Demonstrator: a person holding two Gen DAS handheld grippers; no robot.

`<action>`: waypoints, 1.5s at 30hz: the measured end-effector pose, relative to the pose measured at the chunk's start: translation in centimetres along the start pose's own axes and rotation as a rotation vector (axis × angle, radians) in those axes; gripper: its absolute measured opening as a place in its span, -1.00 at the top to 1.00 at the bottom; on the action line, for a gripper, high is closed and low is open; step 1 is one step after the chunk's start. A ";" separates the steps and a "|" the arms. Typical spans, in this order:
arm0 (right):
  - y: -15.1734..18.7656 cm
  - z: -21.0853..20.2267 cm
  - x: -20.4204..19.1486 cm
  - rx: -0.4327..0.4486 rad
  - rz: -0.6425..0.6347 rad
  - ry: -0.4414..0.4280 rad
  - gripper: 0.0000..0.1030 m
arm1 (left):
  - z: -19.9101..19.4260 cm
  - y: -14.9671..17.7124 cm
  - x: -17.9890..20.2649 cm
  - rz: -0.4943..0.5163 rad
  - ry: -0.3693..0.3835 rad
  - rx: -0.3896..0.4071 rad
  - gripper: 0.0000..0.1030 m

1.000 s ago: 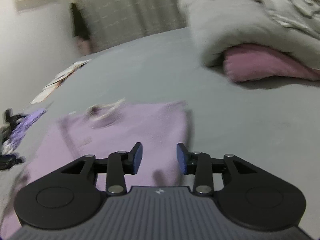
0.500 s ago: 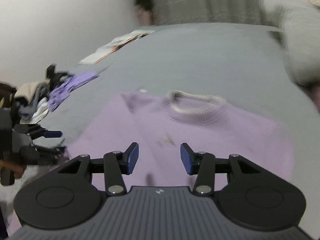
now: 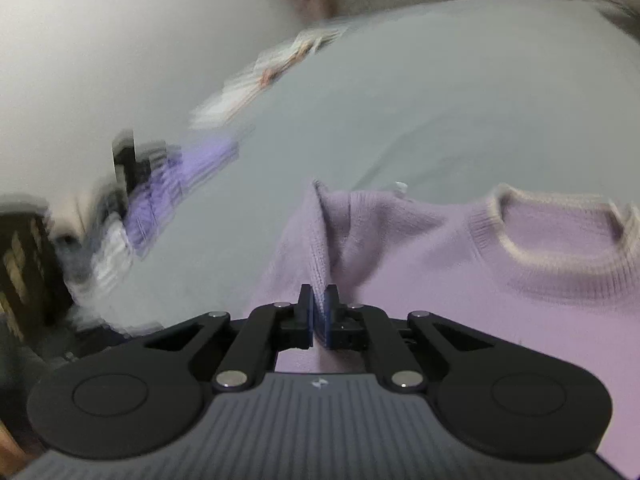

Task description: Fold clothes

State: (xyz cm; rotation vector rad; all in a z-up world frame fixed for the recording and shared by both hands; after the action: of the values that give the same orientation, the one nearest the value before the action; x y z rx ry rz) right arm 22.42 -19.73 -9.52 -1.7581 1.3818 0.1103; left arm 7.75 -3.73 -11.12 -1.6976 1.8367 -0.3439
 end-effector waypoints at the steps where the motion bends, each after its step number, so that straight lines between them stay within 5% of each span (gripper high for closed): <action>1: 0.6 -0.3 0.3 0.016 0.039 0.010 0.90 | 0.0 0.0 -0.1 -0.009 0.005 -0.003 -0.15; 6: 1.9 1.3 1.5 0.009 0.094 0.142 0.68 | -0.5 0.2 -0.1 -0.029 0.017 -0.011 -0.15; 11: 4.1 -8.3 1.7 0.168 0.080 0.108 -0.14 | -0.8 0.1 -0.3 -0.038 0.036 -0.008 -0.15; 13: 6.7 -12.9 3.2 0.219 0.111 0.165 -0.24 | -0.9 0.0 -0.2 -0.047 0.050 -0.009 -0.15; 17: 13.9 -19.8 7.7 0.237 0.232 0.261 -0.24 | -1.2 0.0 -0.1 -0.062 0.074 -0.009 -0.15; 22: 18.3 -19.9 9.2 0.223 0.278 0.182 -0.23 | -2.0 0.1 -0.9 -0.145 0.152 -0.016 -0.15; 24: 18.8 -18.5 9.1 0.206 0.257 0.180 0.03 | -2.2 0.2 -1.5 -0.181 0.177 -0.018 -0.15; 25: 19.1 -18.2 9.1 0.199 0.240 0.190 0.50 | -2.4 0.2 -1.7 -0.192 0.177 -0.014 -0.15; 26: 19.1 -17.8 8.8 0.193 0.211 0.235 0.74 | -2.5 0.2 -1.9 -0.201 0.173 -0.011 -0.15; 28: 19.3 -18.8 8.3 0.219 0.208 0.239 0.88 | -2.8 0.3 -2.4 -0.217 0.174 -0.005 -0.15; 36: 21.7 -25.3 1.6 0.342 0.235 0.079 0.88 | -3.1 0.2 -4.1 -0.315 0.237 -0.010 -0.15; 41: 21.1 -22.0 5.5 0.230 0.315 0.157 0.87 | -3.2 0.2 -3.4 -0.266 0.221 -0.007 -0.15; 45: 19.7 -19.5 6.9 0.120 0.240 0.237 0.84 | -3.6 0.2 -2.8 -0.203 0.192 0.007 -0.16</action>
State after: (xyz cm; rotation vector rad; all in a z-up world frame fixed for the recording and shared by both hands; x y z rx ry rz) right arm 0.57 -37.94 -12.49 -1.5382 1.7321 -0.0529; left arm 5.43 -1.75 -7.74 -1.9075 1.7955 -0.6157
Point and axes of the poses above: each gripper's, at about its wrist camera, not at the fingertips, and z roughly the way its jaws point, x to its right, y to its underside, the point moved 5 cm from there along z, roughly the way its jaws point, and after that the axes turned 8 degrees about -x, right-handed, at the moved point
